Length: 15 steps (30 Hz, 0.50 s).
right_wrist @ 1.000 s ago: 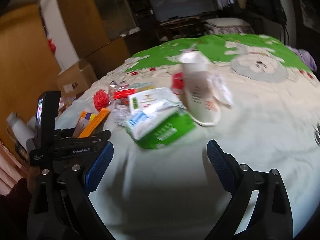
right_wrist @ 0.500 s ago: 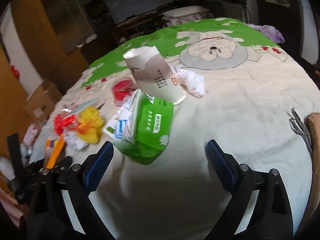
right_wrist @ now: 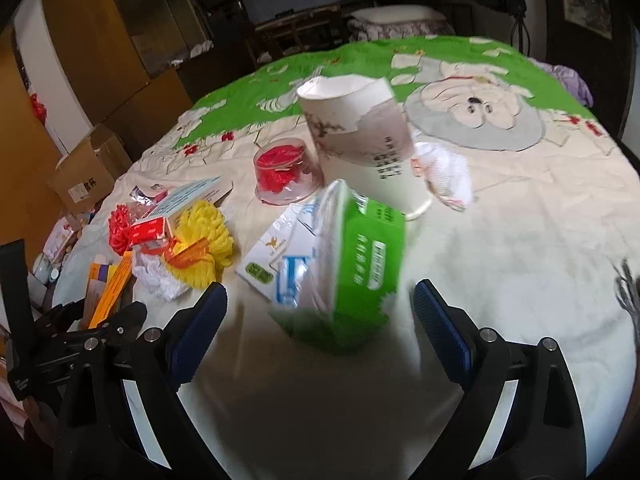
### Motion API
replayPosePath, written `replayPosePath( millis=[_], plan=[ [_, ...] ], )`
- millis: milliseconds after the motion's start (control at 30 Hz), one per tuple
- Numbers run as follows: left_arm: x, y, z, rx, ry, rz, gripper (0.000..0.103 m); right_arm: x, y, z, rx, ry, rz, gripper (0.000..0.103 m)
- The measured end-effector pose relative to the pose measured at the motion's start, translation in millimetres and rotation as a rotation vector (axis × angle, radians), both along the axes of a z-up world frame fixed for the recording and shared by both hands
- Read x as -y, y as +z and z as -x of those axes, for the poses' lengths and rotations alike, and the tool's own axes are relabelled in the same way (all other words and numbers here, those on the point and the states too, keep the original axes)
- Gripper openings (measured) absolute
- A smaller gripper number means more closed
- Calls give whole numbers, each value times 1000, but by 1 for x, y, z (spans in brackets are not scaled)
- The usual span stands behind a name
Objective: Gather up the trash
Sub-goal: 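Grasp the orange-striped box with the left tool while the right tool grasps the green tissue pack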
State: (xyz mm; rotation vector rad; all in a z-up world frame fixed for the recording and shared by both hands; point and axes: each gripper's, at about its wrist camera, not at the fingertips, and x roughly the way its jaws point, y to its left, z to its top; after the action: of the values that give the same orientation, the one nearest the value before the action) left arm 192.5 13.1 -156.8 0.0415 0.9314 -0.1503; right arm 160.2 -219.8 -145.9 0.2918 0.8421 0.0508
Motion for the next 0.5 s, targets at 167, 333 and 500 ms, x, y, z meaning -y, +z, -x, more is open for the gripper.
replayPosePath(
  millis=[167,333,500],
  plan=[
    [2,-1,-7,0,1,-8,98,-8,-8,-17,-26,-23,85,90],
    [-1,4,-3,23,9,8,81,2,-2,-6,27,-51,35,83],
    [-9,11,7,26,-16,66,64,5,7,1,55,-18,-50,83]
  ],
)
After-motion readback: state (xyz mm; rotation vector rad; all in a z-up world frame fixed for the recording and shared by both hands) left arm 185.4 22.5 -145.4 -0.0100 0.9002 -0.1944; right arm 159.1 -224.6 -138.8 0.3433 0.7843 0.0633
